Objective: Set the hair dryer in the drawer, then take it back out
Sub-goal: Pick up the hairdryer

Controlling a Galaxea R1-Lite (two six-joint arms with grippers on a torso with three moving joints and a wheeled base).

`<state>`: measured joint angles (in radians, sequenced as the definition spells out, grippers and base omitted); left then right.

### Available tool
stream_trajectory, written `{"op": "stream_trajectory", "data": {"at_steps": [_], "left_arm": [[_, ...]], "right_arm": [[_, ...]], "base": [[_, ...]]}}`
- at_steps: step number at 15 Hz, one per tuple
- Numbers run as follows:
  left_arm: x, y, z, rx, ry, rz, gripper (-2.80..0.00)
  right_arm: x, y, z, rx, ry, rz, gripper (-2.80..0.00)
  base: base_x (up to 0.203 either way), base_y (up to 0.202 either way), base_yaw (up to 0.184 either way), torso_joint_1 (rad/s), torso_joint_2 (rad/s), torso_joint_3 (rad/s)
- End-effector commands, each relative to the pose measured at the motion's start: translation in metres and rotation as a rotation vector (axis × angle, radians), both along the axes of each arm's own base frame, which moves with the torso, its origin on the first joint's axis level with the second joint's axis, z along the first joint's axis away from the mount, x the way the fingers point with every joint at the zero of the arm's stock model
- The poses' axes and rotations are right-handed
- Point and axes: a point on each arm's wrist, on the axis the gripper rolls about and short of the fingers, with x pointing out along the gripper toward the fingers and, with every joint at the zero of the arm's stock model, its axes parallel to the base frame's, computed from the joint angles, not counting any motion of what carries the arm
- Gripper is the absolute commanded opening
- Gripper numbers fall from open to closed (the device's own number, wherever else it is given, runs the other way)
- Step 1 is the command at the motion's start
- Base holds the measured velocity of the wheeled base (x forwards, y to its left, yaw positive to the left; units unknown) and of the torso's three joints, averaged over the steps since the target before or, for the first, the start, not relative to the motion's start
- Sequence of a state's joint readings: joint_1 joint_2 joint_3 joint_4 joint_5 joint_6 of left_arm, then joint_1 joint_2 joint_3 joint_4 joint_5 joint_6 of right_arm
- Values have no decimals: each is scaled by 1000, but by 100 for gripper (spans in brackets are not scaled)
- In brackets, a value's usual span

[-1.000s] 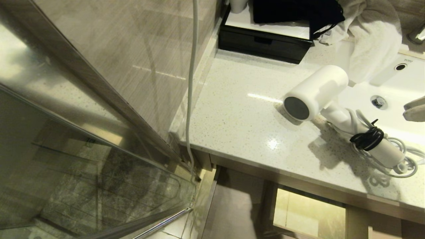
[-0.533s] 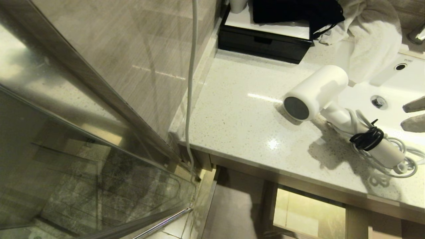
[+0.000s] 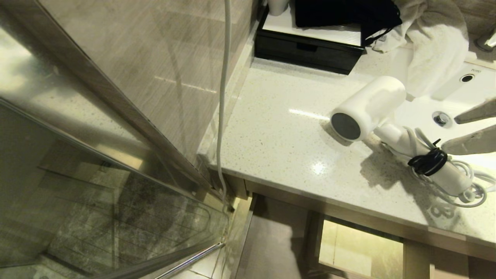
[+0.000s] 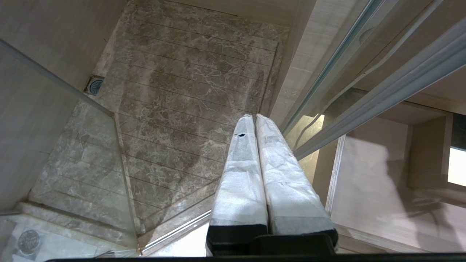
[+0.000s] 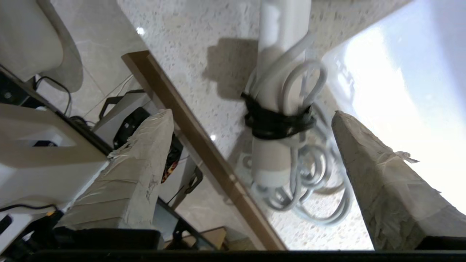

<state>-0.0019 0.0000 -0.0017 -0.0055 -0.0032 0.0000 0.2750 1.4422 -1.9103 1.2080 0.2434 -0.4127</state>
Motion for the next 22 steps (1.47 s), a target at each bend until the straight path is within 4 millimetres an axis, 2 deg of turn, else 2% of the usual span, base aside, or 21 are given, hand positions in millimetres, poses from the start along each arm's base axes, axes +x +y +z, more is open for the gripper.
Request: {"op": "stream_trajectory", "data": {"at_steps": [1, 5, 13, 22], "left_arm": [[0, 0, 0, 0, 1, 1, -280], [0, 0, 0, 0, 1, -1, -280], [0, 0, 0, 1, 1, 1, -280], [0, 0, 0, 0, 1, 1, -280]], "right_arm": [[13, 8, -2, 1, -20, 32, 0], [29, 16, -6, -38, -72, 88, 0], [38, 17, -15, -148, -99, 101, 0], [57, 22, -32, -179, -77, 82, 0]], "base": [[0, 0, 0, 0, 0, 0], [0, 0, 0, 0, 0, 0], [0, 0, 0, 0, 0, 0], [0, 0, 0, 0, 0, 0]]}}
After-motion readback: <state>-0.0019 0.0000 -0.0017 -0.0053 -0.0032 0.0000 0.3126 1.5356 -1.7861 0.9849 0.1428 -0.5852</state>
